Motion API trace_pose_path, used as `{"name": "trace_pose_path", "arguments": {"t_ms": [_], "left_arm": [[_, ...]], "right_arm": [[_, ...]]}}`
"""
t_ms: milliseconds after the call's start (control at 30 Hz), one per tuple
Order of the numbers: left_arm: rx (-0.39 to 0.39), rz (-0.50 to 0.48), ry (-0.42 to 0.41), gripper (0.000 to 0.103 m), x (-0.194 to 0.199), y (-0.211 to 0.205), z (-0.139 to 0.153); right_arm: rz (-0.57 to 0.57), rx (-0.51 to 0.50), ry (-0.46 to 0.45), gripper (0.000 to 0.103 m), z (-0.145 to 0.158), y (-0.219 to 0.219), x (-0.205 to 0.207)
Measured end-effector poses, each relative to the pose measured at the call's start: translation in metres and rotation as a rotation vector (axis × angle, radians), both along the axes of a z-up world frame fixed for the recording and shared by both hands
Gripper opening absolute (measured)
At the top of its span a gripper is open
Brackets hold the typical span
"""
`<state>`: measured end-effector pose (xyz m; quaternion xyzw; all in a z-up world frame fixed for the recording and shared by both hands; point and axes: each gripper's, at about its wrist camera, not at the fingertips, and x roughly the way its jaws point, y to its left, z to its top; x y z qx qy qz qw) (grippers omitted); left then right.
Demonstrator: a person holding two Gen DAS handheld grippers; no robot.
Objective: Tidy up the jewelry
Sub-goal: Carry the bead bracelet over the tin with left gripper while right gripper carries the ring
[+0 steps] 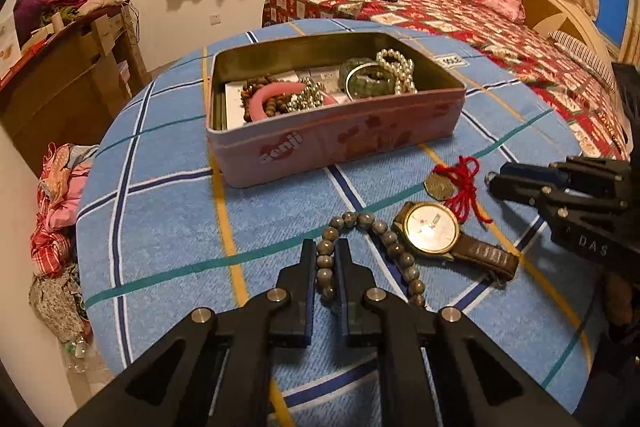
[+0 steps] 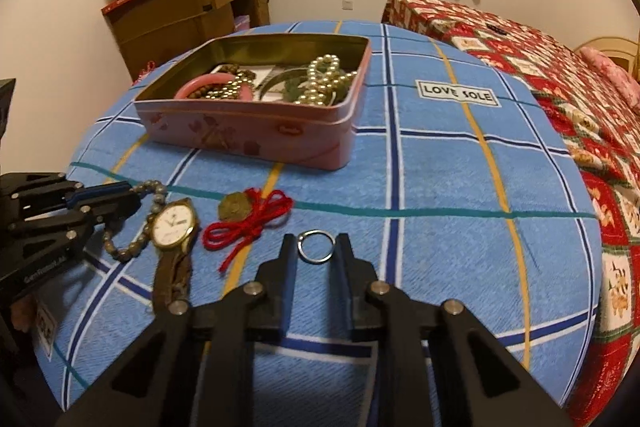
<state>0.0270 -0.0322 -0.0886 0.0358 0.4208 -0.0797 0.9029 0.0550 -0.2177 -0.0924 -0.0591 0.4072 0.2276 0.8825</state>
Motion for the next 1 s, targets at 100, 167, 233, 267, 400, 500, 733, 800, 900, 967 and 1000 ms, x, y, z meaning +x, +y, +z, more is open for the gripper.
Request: {"name": "trace_pose_path", "arguments": {"t_ms": [100,167,233,267,400,500,733,800,900,967,1000], "left_arm": [[-0.006,0.005,-0.026,0.008,-0.001,0.002,0.009],[0.004,0.005,-0.046,0.008,-0.002,0.002,0.015],[-0.004,0.005,-0.06,0.008,-0.003,0.003,0.021],[-0.002,0.005,-0.066,0.008,-0.003,0.003,0.023],[-0.004,0.003,-0.086,0.008,-0.004,0.001,0.031],[-0.005,0.004,-0.095,0.008,-0.005,0.001,0.036],[-0.008,0.018,-0.123,0.008,-0.005,0.002,0.046],[-0.009,0.022,-0.128,0.008,-0.005,0.003,0.048],[-0.014,0.03,-0.134,0.008,-0.005,0.004,0.05],[-0.017,0.035,-0.139,0.008,-0.005,0.006,0.051],[-0.019,0.038,-0.143,0.008,-0.005,0.007,0.052]], "right_arm": [[0.002,0.009,-0.013,0.021,0.003,0.001,-0.004],[0.003,0.017,-0.022,0.021,0.006,0.001,-0.005],[0.001,0.017,-0.033,0.021,0.009,0.002,-0.005],[0.001,0.017,-0.038,0.021,0.011,0.002,-0.005],[0.0,0.018,-0.051,0.021,0.016,0.002,-0.005],[-0.003,0.026,-0.058,0.021,0.019,0.001,-0.005],[-0.002,0.039,-0.077,0.021,0.027,0.002,-0.006],[-0.002,0.041,-0.087,0.021,0.031,0.003,-0.007],[-0.003,0.044,-0.097,0.021,0.034,0.003,-0.006],[-0.004,0.045,-0.1,0.021,0.036,0.003,-0.005],[-0.006,0.045,-0.103,0.021,0.036,0.003,-0.005]]}}
